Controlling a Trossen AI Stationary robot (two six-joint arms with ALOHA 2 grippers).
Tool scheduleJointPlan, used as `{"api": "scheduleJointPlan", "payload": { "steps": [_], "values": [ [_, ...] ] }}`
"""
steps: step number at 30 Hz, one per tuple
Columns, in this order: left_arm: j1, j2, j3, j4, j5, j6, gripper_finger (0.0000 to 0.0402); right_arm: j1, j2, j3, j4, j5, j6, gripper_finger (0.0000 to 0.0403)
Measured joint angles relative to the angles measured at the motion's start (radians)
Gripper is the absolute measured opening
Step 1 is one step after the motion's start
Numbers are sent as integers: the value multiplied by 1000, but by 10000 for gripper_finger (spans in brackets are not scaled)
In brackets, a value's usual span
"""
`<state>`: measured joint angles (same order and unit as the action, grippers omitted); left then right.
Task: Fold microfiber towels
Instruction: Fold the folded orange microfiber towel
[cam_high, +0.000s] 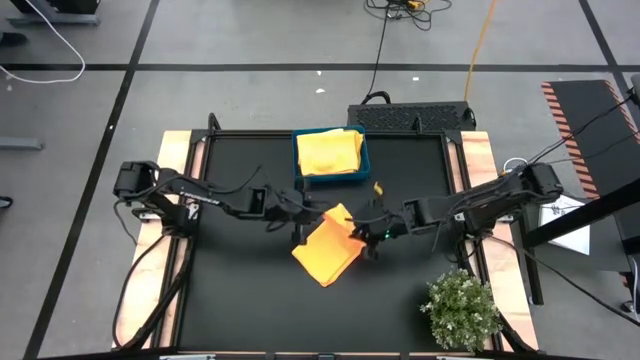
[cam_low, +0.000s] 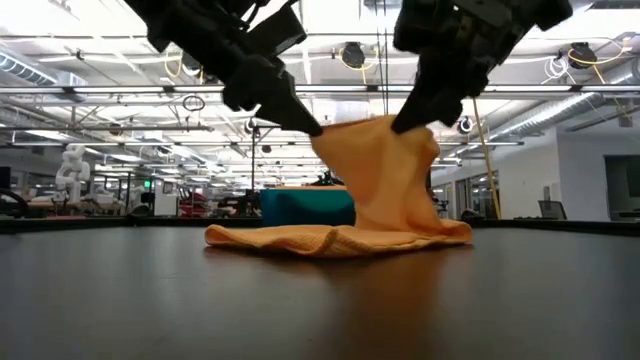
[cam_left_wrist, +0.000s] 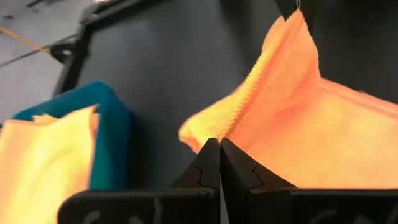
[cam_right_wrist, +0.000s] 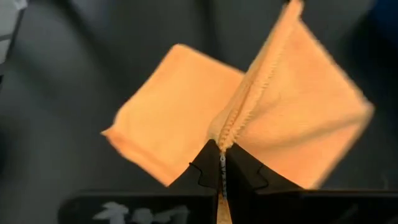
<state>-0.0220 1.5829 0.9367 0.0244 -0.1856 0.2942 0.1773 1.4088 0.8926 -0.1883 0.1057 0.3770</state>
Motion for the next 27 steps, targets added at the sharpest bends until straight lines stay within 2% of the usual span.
{"api": "scheduleJointPlan", "payload": {
  "steps": [7, 16, 21, 27],
  "values": [
    [-96, 0, 0, -104, -5, -43, 0, 34, 112, -9, 161, -104, 33, 1],
    [-206, -7, 0, -246, -2, -133, 0, 53, 112, -9, 300, -152, 36, 3],
    [-230, -7, 0, -279, -22, -142, 0, 61, 154, -9, 323, -163, 64, 3],
    [-235, -16, 2, -361, -54, -155, 0, 59, 252, -7, 430, -256, 110, 3]
  ]
}}
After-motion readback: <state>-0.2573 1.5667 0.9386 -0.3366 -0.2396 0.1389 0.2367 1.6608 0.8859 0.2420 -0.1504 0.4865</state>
